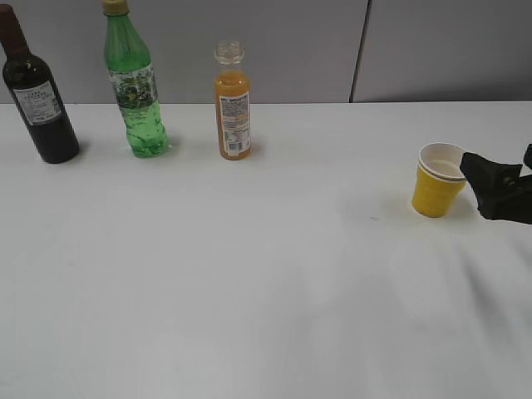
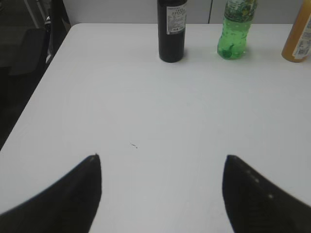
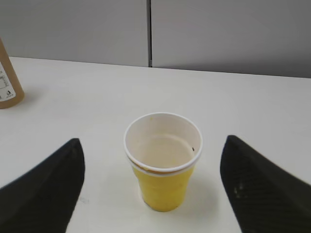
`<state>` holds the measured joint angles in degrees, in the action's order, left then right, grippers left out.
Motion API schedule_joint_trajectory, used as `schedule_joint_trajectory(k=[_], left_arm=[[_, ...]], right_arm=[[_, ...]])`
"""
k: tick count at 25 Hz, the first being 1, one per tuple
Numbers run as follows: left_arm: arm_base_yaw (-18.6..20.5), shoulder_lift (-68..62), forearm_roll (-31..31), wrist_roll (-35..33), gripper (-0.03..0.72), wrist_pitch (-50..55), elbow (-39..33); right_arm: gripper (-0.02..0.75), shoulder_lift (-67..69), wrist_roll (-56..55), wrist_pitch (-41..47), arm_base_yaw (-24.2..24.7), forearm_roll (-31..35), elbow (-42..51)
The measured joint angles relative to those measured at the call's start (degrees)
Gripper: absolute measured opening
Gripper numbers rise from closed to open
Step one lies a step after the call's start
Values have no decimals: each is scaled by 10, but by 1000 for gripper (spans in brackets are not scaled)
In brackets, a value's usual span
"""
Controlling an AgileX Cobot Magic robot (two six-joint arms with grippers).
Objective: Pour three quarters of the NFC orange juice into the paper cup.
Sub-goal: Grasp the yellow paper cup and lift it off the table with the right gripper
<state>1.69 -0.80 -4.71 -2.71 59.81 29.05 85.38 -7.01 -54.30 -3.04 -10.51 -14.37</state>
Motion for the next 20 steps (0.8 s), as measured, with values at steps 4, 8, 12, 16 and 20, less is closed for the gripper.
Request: schedule_joint_trajectory(k=[4, 8, 12, 16, 20], left_arm=[[0, 0, 0, 0, 589, 0, 0], [0, 0, 0, 0, 589, 0, 0], [0, 0, 0, 0, 589, 0, 0], [0, 0, 0, 0, 589, 0, 0], [0, 0, 0, 0, 589, 0, 0]], right_arm=[[667, 60, -1, -66, 0, 6, 0], [666, 117, -1, -128, 0, 23, -1], [666, 165, -1, -144, 0, 25, -1], [680, 203, -1, -144, 0, 1, -4], [689, 228, -1, -147, 0, 2, -12]])
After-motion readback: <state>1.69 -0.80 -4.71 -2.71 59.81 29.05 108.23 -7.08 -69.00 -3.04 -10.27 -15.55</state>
